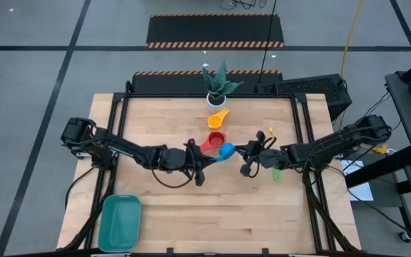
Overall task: Nest measuring cups in basket
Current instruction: Stack the light blue measuring cup on the red measuring cup
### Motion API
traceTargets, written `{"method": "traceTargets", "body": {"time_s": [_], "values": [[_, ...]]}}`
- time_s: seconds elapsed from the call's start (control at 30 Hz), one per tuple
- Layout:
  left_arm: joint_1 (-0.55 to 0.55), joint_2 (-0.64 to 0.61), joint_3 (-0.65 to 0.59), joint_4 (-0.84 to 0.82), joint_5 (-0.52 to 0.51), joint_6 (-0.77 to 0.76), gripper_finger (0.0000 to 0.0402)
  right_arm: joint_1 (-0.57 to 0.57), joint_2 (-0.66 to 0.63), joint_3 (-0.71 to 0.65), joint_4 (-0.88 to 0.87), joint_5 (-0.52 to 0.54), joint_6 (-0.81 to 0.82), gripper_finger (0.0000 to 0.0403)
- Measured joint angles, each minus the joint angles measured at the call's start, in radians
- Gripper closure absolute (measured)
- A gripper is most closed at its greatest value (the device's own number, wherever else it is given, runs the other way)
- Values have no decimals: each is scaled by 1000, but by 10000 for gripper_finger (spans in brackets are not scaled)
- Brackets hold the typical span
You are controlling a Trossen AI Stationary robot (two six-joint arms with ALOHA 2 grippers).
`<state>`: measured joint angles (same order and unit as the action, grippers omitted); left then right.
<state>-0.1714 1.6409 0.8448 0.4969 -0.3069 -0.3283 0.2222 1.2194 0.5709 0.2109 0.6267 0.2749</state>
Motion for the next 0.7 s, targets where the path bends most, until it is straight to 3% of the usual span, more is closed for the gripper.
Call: {"method": "traceTargets", "body": {"time_s": [0.17, 0.33, 0.7], "values": [[-22, 0, 0, 2, -37, -25, 395, 0, 0, 0, -14, -3, -73, 340], [-57, 0, -46, 55, -201, -73, 396, 0, 0, 0, -75, 77, -133, 326], [-59, -1, -313, 473, -393, -218, 396, 0, 0, 0, -109, 268, -303, 329]]}}
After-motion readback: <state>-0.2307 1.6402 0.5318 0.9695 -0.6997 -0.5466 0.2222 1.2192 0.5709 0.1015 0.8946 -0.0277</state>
